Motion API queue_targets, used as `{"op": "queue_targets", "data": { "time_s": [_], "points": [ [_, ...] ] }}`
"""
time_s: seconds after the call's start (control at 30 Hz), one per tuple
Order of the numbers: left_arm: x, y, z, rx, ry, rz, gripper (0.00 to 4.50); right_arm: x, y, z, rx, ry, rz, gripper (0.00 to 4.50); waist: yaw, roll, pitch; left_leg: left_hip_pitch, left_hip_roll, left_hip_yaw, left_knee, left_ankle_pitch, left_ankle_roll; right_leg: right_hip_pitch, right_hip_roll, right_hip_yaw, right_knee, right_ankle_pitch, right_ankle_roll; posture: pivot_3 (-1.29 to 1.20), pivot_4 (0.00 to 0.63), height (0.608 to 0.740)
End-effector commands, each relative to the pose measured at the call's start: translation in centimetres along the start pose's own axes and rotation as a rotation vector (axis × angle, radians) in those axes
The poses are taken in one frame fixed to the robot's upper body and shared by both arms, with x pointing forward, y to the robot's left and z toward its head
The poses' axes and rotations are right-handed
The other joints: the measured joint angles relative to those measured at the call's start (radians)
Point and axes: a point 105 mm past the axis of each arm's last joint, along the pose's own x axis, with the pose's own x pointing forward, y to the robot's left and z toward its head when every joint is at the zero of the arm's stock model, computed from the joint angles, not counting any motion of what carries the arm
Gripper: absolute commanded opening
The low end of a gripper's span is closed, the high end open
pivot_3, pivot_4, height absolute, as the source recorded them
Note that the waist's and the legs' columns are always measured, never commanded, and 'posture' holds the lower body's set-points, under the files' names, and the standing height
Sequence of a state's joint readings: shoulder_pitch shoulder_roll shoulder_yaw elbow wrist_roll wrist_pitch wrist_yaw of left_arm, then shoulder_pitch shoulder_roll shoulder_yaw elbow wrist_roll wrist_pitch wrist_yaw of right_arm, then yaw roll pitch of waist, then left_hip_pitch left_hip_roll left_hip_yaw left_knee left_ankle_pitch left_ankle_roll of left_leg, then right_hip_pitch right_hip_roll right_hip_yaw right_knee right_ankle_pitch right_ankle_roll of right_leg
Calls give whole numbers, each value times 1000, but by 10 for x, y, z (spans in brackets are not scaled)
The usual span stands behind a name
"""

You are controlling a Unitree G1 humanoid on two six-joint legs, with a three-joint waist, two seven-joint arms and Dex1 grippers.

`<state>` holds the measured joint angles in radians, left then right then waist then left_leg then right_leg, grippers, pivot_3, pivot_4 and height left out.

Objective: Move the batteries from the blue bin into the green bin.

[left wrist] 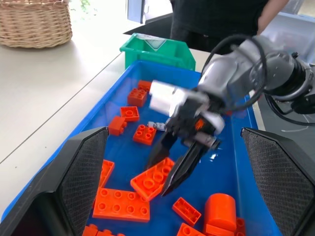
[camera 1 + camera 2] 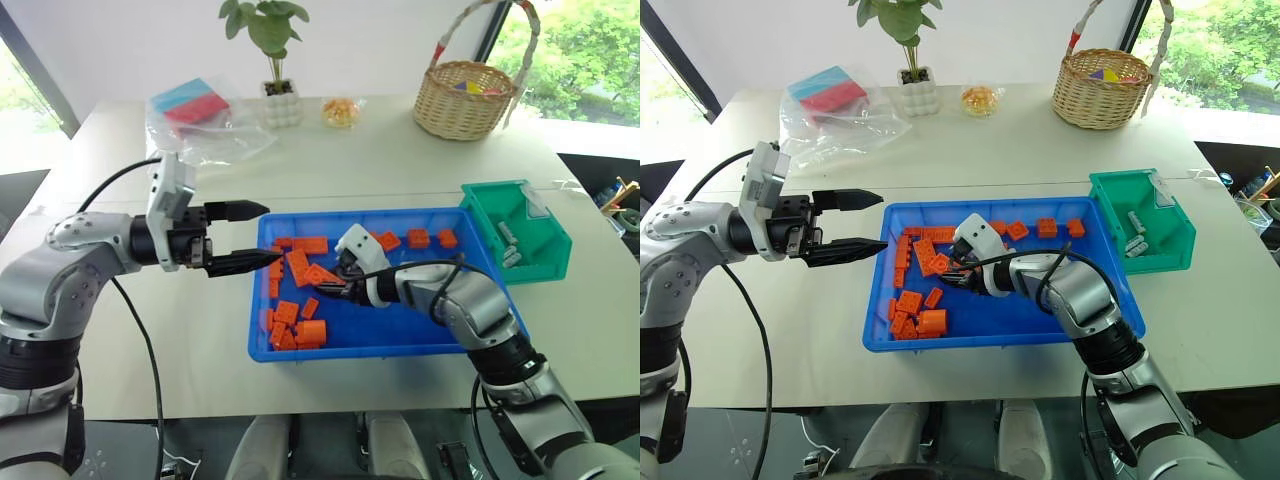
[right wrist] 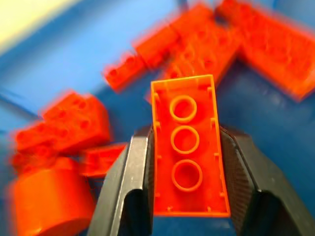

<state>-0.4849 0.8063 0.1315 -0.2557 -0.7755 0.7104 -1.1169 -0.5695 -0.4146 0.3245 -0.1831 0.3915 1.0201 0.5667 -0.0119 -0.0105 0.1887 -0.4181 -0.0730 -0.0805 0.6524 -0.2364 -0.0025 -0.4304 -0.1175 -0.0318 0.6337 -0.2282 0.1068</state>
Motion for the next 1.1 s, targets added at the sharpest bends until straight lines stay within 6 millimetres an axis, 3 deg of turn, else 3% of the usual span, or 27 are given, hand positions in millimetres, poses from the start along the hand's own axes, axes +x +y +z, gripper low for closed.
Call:
{"op": "queue_targets", "data": {
  "time_s": [0.03,0.13,0.2,0.4,0.7,1.1],
  "points": [
    [-2,-2,9,41,-13,1,4500,-16,-21,16,-43,-27,-107,2615,0,0,0,0,0,0,0,0,0,0,0,0,0,0,0,0,150,702],
    [-2,-2,7,39,-15,6,4500,-48,-33,28,-38,-11,-212,2615,1,0,0,0,0,0,0,0,0,0,0,0,1,0,0,0,150,702],
    [-2,-3,7,37,-18,9,4500,-64,-32,33,9,-20,-229,2615,1,0,0,0,0,0,0,0,0,-1,0,0,1,0,0,0,150,702],
    [0,-3,3,29,-23,12,4500,-88,-29,12,108,25,-302,2615,0,0,0,1,1,-1,-3,0,0,-1,0,0,1,0,0,0,150,702],
    [3,0,6,38,-26,-3,4500,-99,-45,-13,204,71,-449,2615,0,0,0,1,1,0,-1,0,0,0,0,0,1,0,0,0,150,702],
    [3,1,8,45,-20,-11,4500,-70,-44,-14,252,43,-421,2615,-1,0,0,1,1,0,-1,0,0,0,0,0,1,0,0,0,150,702]
  ]
}}
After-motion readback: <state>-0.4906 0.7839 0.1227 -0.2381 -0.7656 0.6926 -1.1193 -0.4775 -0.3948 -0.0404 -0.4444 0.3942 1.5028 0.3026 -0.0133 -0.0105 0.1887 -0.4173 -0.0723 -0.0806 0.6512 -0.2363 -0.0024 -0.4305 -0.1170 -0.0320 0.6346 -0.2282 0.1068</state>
